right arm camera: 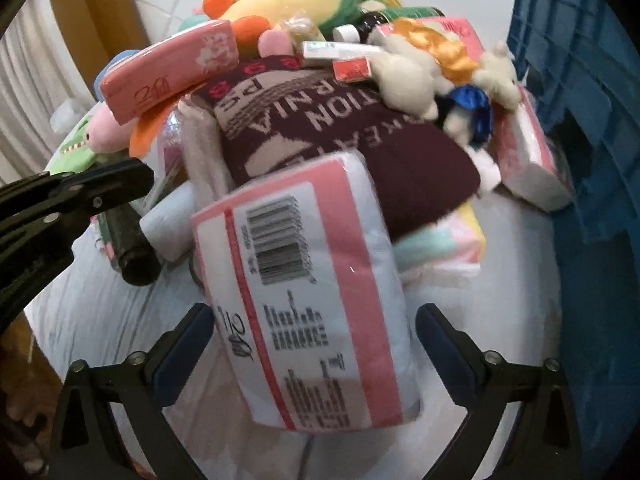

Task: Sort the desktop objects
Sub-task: 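Grasp the pink-white ointment box with the left gripper while the right gripper grasps the pink tissue pack, then carry the ointment box and tissue pack over the blue crate and open both grippers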

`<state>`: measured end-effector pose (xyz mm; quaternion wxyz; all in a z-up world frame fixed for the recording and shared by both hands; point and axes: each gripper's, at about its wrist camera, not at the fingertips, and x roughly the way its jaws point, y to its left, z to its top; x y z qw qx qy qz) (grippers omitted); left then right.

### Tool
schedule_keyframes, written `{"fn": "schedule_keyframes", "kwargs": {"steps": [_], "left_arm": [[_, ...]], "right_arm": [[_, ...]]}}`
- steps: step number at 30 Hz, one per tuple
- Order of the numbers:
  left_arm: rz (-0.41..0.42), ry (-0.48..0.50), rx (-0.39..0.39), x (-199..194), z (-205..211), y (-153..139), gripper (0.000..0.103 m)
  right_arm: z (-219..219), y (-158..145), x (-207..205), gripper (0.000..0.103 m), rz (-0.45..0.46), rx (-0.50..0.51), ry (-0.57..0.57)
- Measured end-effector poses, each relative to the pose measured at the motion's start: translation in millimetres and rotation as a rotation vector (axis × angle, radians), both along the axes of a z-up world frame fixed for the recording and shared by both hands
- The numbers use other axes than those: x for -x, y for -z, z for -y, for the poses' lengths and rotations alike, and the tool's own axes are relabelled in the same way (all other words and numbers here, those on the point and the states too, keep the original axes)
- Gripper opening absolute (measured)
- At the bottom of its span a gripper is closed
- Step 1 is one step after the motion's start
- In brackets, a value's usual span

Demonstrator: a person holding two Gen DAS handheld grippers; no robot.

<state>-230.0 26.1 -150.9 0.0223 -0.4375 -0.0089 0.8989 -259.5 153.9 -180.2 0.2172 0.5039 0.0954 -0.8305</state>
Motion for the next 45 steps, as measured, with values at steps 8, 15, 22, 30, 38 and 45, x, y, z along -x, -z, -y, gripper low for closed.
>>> {"fn": "schedule_keyframes", "kwargs": {"steps": [8,15,22,30,38,45], "left_arm": [[0.035,-0.003,-0.055,0.4,-2.1,1.3,0.003],[0.085,-0.002,-0.018,29.3,-21.8,28.8,0.043],[0.028,-0.008,0.025,39.5,-27.8,40.0,0.049],[-0.018,0.018,0.004,16.7,-31.0,13.5,0.028],[-0.160,0.006,0.011,-3.5,-28.7,-72.4,0.028],[-0.290,0.037,0.013,-20.4,-33.2,-144.8,0.028]], "right_arm": [[-22.9,-18.8,-0.5,0.091,-0.005,0.025,0.086],[-48.3,-11.1,10.7,0.091,0.020,0.053,0.152],[-50.1,0.1,12.2,0.102,0.023,0.040,0.137],[-52.3,-10.2,12.8,0.093,-0.008,0.037,0.149],[-40.3,-94.7,-7.9,0.093,-0.171,0.091,0.110],[-42.8,-187.3,-31.3,0.093,-0.346,0.133,0.122]]}}
